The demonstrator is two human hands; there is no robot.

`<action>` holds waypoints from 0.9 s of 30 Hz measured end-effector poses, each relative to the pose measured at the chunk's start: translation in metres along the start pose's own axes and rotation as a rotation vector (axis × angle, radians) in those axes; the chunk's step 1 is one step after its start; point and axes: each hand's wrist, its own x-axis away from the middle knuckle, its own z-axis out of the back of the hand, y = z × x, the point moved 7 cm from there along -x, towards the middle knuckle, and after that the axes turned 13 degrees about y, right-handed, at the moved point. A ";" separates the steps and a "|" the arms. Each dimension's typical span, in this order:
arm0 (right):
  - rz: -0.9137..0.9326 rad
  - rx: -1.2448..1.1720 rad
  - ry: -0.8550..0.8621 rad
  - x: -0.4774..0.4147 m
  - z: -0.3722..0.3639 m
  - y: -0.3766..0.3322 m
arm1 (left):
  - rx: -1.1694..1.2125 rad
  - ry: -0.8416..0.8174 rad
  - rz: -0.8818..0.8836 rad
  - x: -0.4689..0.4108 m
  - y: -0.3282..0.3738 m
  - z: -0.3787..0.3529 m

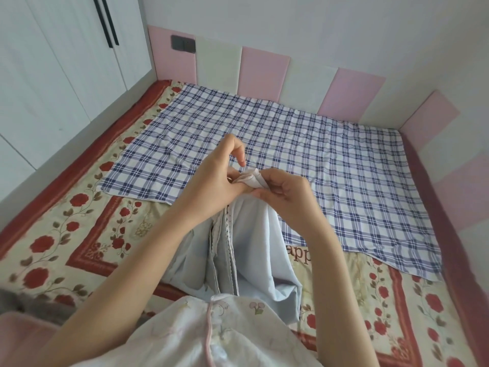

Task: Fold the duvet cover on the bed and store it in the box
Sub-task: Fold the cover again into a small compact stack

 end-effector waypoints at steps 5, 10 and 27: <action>0.061 0.090 -0.031 -0.004 -0.005 -0.001 | 0.053 -0.033 0.060 0.003 -0.007 0.002; 0.073 0.008 0.268 0.008 0.002 0.017 | 0.122 0.006 0.010 0.017 -0.015 -0.020; -0.068 0.021 0.786 0.033 0.050 0.052 | -0.342 0.134 -0.051 0.095 -0.092 -0.087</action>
